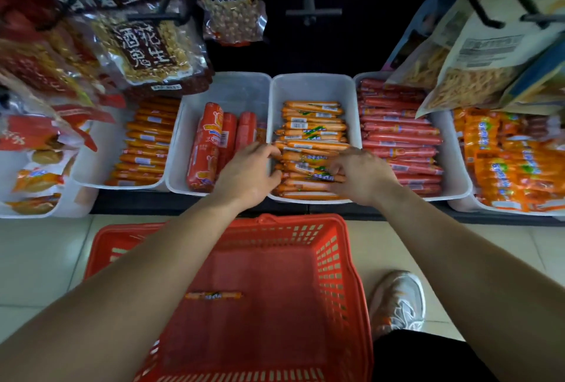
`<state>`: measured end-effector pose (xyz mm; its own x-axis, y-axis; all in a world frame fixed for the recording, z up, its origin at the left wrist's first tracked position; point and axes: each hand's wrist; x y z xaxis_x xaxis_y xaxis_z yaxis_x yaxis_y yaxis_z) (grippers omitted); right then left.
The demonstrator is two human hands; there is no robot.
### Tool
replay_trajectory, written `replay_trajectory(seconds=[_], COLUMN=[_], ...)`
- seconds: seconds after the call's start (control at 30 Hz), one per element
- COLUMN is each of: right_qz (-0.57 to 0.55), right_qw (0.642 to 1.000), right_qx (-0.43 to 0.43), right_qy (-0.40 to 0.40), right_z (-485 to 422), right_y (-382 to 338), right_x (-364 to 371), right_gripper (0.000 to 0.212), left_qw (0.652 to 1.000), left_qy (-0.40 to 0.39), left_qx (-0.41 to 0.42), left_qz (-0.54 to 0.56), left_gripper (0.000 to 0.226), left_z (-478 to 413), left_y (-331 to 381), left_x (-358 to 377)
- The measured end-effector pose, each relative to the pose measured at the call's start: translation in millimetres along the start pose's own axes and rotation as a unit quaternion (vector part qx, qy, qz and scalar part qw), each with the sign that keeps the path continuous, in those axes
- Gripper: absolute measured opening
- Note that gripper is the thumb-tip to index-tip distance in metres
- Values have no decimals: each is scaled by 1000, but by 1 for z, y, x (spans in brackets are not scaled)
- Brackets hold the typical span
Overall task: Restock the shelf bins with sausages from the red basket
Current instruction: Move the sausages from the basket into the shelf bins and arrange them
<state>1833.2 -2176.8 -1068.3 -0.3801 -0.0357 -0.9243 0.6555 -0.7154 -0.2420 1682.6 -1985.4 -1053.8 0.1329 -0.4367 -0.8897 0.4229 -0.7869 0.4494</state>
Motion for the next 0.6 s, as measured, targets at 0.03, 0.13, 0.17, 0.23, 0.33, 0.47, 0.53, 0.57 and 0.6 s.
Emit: replay_trajectory(seconds=[0.03, 0.13, 0.17, 0.23, 0.33, 0.47, 0.53, 0.57, 0.6], right_qz=[12, 22, 25, 52, 88, 159, 188, 198, 201], right_qw=[1000, 996, 997, 997, 995, 986, 981, 980, 979], right_qx=[-9, -19, -24, -36, -45, -41, -27, -18, -12], right_qy=[25, 86, 75, 32, 8, -16, -25, -31, -35], right_z=[2, 4, 3, -3, -19, -51, -65, -71, -76], right_y=[3, 4, 5, 7, 8, 7, 5, 2, 1], right_x=[5, 19, 25, 35, 34, 22, 18, 18, 18], right_gripper=[45, 74, 76, 74, 73, 74, 74, 73, 72], left_qw=[1000, 988, 980, 962, 942, 937, 950, 959, 965], left_qy=[-21, -89, -114, -154, -165, -152, -128, -116, -112], left_qx=[11, 69, 86, 105, 113, 90, 68, 62, 63], left_qz=[-18, -105, -135, -197, -271, -301, -278, -251, -227], left_gripper=[54, 77, 76, 73, 71, 62, 62, 63, 64], left_z=[-7, -28, -34, -45, -62, -93, -98, -95, -87], left_y=[7, 18, 19, 18, 14, 13, 15, 16, 16], left_x=[6, 24, 30, 46, 58, 49, 47, 46, 46])
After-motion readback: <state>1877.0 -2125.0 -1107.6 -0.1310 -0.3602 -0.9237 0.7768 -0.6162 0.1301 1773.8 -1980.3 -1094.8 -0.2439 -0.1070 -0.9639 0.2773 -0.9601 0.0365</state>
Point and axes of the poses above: each hand's wrist, its own z-axis away from the middle knuckle, its own x-axis out of the palm, y = z × x, and after that the axes turned 3 degrees about y, right-handed
